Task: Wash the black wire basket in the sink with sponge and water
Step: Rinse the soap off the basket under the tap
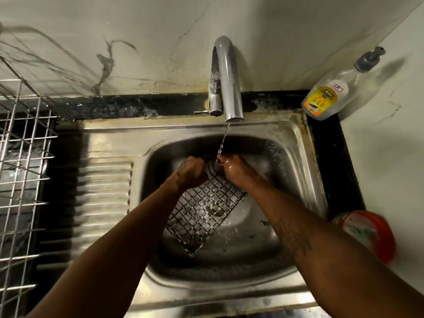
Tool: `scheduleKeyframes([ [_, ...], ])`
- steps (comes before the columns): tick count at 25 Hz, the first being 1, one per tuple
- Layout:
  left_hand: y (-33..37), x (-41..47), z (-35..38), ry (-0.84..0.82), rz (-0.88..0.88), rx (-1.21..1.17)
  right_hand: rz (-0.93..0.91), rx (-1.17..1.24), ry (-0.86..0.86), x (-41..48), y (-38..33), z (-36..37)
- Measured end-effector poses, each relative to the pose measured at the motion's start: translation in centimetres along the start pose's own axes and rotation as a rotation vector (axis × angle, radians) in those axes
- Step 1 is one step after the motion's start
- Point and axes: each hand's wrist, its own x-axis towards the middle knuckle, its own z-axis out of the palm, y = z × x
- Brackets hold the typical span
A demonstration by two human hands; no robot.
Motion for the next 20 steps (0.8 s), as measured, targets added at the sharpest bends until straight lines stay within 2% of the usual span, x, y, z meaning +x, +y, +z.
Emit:
scheduleKeyframes([
  [1, 0.2, 0.0, -0.2, -0.048, 0.022, -0.033, 0.027, 0.028, 0.000, -0.2, -0.1, 0.0],
  [2, 0.0, 0.3, 0.5, -0.001, 0.093, -0.051, 0.009, 0.029, 0.003, -0.2, -0.3, 0.2],
  [3, 0.3, 0.3, 0.4, -0.028, 0.098, -0.125, -0.032, 0.014, 0.009, -0.2, -1.1, 0.1],
  [8, 0.6, 0.7, -0.4, -0.282, -0.349, -0.209, -0.095, -0.008, -0.112, 1.4, -3.1, 0.0],
  [11, 0.4, 0.6, -0.5, -0.330, -0.570, -0.401, -0.064, -0.112, -0.188, 0.8, -0.9, -0.4],
  [15, 0.5, 1.0, -0.5, -0.283, -0.546, -0.276, -0.007, -0.218, -0.150, 0.7, 0.3, -0.1],
  [18, 0.6, 1.6, 0.3, -0.303, -0.528, -0.323, -0.086, -0.092, -0.136, 1.5, -3.8, 0.7],
  [20, 0.0, 1.3, 0.4, -0.291, -0.512, -0.462, -0.136, -0.063, -0.109, 1.7, -4.6, 0.9],
])
